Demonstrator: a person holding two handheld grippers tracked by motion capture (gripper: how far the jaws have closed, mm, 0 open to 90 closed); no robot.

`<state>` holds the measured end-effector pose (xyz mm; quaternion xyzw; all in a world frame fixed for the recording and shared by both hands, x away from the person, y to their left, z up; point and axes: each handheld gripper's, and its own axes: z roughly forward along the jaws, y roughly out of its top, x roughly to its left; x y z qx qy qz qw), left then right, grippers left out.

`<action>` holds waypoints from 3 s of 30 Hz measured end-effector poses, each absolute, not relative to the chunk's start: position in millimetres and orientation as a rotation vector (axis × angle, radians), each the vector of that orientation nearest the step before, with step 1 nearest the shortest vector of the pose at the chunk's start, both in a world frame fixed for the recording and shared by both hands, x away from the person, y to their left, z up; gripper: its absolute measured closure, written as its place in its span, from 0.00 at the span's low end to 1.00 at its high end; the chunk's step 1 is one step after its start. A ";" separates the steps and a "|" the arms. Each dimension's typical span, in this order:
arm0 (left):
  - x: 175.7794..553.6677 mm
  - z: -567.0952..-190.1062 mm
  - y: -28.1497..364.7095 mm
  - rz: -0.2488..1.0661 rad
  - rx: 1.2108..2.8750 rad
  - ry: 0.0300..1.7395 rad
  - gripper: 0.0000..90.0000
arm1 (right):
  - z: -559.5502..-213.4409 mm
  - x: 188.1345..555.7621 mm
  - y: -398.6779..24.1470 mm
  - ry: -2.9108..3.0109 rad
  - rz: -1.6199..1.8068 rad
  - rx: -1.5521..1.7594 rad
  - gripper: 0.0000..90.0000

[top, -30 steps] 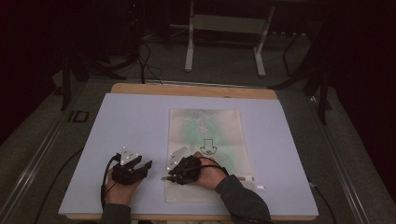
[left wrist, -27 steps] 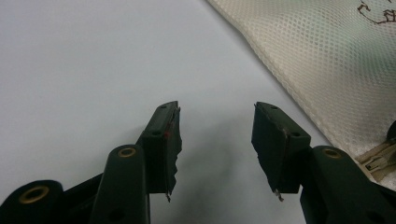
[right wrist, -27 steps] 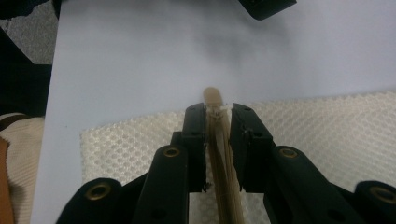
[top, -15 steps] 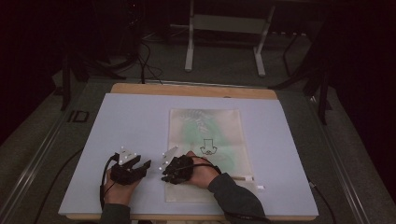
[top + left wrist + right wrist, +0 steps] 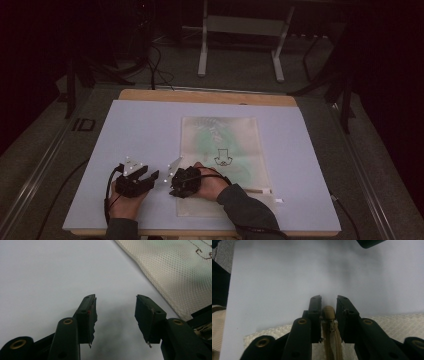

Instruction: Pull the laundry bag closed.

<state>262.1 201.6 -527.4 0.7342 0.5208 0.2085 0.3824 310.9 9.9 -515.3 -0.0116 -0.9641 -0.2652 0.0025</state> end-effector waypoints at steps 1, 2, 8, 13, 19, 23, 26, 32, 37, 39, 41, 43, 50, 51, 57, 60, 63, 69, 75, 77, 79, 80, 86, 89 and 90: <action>262.1 -527.3 201.9 0.531 1.874 1.328 0.56 | -515.2 311.2 10.3 -3.027 -0.830 -0.037 0.87; 262.1 -527.3 202.0 0.531 1.874 1.329 0.56 | -515.0 311.6 10.5 -3.030 -0.828 -0.040 0.89; 262.1 -527.4 201.3 0.532 1.878 1.326 0.56 | -515.4 312.7 10.3 -3.020 -0.835 -0.054 0.89; 261.9 -527.2 201.7 0.531 1.873 1.328 0.56 | -514.2 312.0 8.9 -3.025 -0.849 -0.055 0.89; 261.8 -527.2 201.2 0.532 1.871 1.327 0.56 | -508.3 310.6 3.7 -3.035 -0.869 -0.047 0.90; 261.9 -527.3 201.1 0.534 1.874 1.327 0.56 | -504.3 309.7 -2.4 -3.039 -0.875 -0.054 0.94; 261.7 -527.1 200.7 0.534 1.877 1.326 0.56 | -502.8 311.5 -4.4 -3.035 -0.881 -0.059 0.93; 261.9 -527.3 201.1 0.532 1.877 1.326 0.56 | -507.2 312.2 2.2 -3.021 -0.852 -0.048 0.87; 261.6 -527.1 201.3 0.531 1.874 1.324 0.56 | -513.7 311.2 12.0 -3.033 -0.810 -0.053 0.83; 261.6 -527.1 201.4 0.530 1.873 1.325 0.56 | -514.2 311.1 14.7 -3.040 -0.804 -0.055 0.85; 261.7 -527.2 201.3 0.530 1.877 1.325 0.56 | -513.4 310.7 15.9 -3.059 -0.785 -0.060 0.89; 261.7 -527.2 201.2 0.530 1.878 1.324 0.56 | -513.0 310.8 16.5 -3.062 -0.779 -0.054 0.90; 261.7 -527.3 201.2 0.531 1.878 1.325 0.56 | -507.8 309.9 11.9 -3.031 -0.860 -0.063 0.90; 261.8 -527.4 201.1 0.531 1.878 1.325 0.56 | -506.6 309.9 11.1 -3.033 -0.872 -0.057 0.90; 261.7 -527.4 201.1 0.530 1.876 1.326 0.56 | -497.5 308.2 5.1 -3.036 -0.913 -0.054 0.90; 261.7 -527.5 201.0 0.530 1.878 1.326 0.56 | -496.0 307.3 0.8 -3.034 -0.919 -0.059 0.90; 261.6 -527.6 200.1 0.528 1.882 1.325 0.56 | -493.6 305.7 -10.5 -3.034 -0.942 -0.061 0.90; 261.5 -527.6 198.4 0.527 1.887 1.319 0.56 | -498.4 305.4 -23.5 -3.035 -0.917 -0.078 0.90; 261.1 -527.7 197.0 0.518 1.889 1.311 0.56 | -501.2 308.6 -24.9 -3.017 -0.905 -0.094 0.89; 260.7 -527.3 196.8 0.511 1.894 1.305 0.56 | -502.9 309.6 -24.2 -3.015 -0.893 -0.102 0.89; 260.3 -527.2 196.0 0.508 1.893 1.302 0.56 | -505.0 310.6 -24.3 -3.010 -0.889 -0.105 0.89; 260.2 -527.1 195.5 0.502 1.892 1.299 0.56 | -506.2 310.7 -24.5 -3.003 -0.890 -0.109 0.90; 256.8 -524.9 192.6 0.462 1.875 1.269 0.56 | -513.3 311.5 -27.3 -3.004 -0.864 -0.115 0.91; 254.7 -524.0 191.4 0.452 1.874 1.251 0.58 | -514.6 312.6 -28.3 -2.993 -0.873 -0.118 0.91; 252.1 -523.0 189.3 0.442 1.879 1.223 0.58 | -514.8 312.8 -28.5 -2.990 -0.876 -0.119 0.91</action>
